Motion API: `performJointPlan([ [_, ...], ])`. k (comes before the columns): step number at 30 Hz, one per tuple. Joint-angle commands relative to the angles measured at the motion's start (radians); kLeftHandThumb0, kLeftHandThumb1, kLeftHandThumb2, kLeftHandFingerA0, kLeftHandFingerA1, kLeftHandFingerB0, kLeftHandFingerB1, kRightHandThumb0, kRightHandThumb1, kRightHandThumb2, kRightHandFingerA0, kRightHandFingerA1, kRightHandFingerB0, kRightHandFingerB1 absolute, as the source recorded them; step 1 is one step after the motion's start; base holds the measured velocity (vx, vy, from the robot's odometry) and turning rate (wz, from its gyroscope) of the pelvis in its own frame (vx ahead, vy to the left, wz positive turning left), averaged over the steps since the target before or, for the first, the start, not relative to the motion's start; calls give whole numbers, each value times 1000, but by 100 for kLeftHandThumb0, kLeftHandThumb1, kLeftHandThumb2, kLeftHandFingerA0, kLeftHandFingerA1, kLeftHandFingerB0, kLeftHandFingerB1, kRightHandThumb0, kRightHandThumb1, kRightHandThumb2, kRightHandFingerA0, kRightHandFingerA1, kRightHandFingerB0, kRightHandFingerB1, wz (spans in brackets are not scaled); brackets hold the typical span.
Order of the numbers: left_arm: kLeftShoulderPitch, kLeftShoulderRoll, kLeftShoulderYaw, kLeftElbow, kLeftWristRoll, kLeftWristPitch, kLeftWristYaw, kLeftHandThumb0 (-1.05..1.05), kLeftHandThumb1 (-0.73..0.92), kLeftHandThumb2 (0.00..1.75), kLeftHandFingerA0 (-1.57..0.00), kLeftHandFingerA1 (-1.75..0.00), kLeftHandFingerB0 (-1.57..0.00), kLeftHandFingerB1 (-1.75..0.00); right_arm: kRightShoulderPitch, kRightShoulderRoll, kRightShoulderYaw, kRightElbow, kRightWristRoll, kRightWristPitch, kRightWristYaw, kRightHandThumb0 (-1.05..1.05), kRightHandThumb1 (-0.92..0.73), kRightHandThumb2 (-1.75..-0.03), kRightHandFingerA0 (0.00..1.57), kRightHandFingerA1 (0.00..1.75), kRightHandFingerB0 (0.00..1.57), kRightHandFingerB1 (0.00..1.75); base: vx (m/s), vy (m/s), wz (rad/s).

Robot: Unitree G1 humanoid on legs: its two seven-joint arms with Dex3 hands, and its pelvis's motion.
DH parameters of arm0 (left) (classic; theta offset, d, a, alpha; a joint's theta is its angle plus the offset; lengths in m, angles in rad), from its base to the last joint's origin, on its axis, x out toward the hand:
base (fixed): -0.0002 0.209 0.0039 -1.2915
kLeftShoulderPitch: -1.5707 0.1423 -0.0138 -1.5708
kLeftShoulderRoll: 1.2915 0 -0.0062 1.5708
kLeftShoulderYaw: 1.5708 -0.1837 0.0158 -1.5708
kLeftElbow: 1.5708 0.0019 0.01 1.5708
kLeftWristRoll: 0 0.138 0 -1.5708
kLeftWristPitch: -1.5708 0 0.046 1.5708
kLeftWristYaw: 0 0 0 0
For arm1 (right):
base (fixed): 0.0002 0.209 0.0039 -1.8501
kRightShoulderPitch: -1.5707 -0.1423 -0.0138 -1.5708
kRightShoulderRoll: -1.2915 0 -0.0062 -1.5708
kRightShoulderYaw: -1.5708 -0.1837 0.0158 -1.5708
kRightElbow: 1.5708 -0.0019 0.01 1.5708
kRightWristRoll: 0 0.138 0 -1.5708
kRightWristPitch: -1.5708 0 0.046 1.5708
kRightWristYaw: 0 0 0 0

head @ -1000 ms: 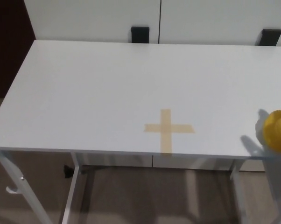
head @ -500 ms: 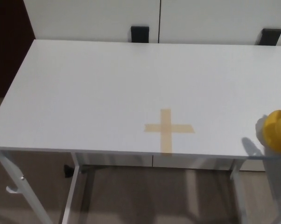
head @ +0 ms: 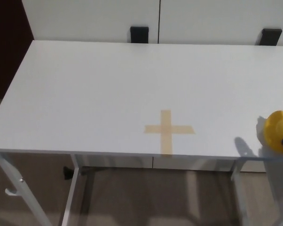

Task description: The robot uses its right hand to push the yellow duck toy to the center of the white desk.

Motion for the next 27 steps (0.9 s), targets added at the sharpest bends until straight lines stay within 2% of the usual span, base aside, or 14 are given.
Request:
performJointPlan([
  [1, 2, -6, 2, 22, 5, -27, 15, -21, 68, 61, -73, -51, -77, -49, 11, 46, -7, -19, 11, -23, -56, -35, -54, -114, 0, 51, 0, 49, 0, 0, 0],
  [3, 3, -8, 2, 25, 6, -29, 17, -20, 68, 61, -77, -59, -79, -49, 9, 62, -3, -20, 6, -23, -66, -35, -54, -114, 0, 51, 0, 49, 0, 0, 0],
  [7, 3, -12, 5, 31, 3, -32, 16, -23, 64, 59, -72, -56, -80, -50, -2, 89, 1, -9, 8, -30, -73, -36, -53, -113, 0, 51, 0, 49, 0, 0, 0],
  [8, -1, -14, 1, 33, 7, -27, 15, -23, 64, 60, -71, -48, -79, -49, -9, 102, 4, -5, 11, -25, -73, -86, -92, -78, 7, 39, 14, 32, 0, 0, 0],
  [9, -4, -15, -1, 34, 9, -23, 15, -23, 64, 60, -71, -48, -79, -49, -15, 111, 5, -2, 13, -21, -74, -86, -92, -78, 7, 39, 14, 32, 0, 0, 0],
  [10, -5, -16, -1, 32, 9, -18, 15, -26, 63, 59, -68, -45, -75, -47, -23, 123, 12, 0, 9, -15, -81, -35, -53, -114, 1, 52, 0, 49, 0, 0, 0],
  [14, -4, -17, 1, 28, 8, -24, 15, -23, 65, 60, -73, -56, -78, -50, -39, 154, 36, 7, -13, -25, -99, -36, -52, -114, 1, 52, 0, 50, 0, 0, 0],
  [19, 1, -18, 2, 30, 9, -34, 13, -20, 65, 60, -74, -55, -80, -51, -49, 188, 66, 6, -28, -19, -114, -36, -52, -114, 1, 52, 0, 49, 0, 0, 0],
  [20, 3, -17, 1, 29, 12, -37, 13, -21, 63, 59, -73, -54, -80, -51, -55, 201, 72, 12, -26, -24, -112, -73, -76, -117, 0, 49, 7, 47, 0, 0, 0],
  [21, 3, -17, -1, 28, 14, -38, 12, -21, 63, 59, -73, -54, -80, -51, -59, 209, 76, 18, -23, -30, -110, -73, -76, -117, 0, 49, 7, 47, 0, 0, 0],
  [22, 3, -18, -1, 28, 15, -36, 12, -21, 65, 60, -72, -53, -79, -50, -66, 220, 81, 19, -23, -26, -114, -36, -53, -114, 1, 53, 0, 50, 0, 0, 0],
  [25, -1, -20, 1, 31, 14, -30, 8, -21, 65, 60, -74, -56, -78, -50, -76, 233, 90, 22, -26, -17, -124, -36, -52, -113, 1, 53, 0, 50, 0, 0, 0],
  [26, 0, -19, 1, 29, 14, -33, 6, -19, 66, 60, -74, -57, -83, -53, -84, 245, 94, 22, -26, -10, -132, -84, -92, -77, 4, 42, 11, 34, 0, 0, 0],
  [27, 1, -18, 0, 27, 14, -36, 4, -19, 66, 60, -74, -57, -83, -53, -90, 253, 97, 23, -26, -7, -137, -84, -92, -77, 4, 42, 11, 34, 0, 0, 0],
])
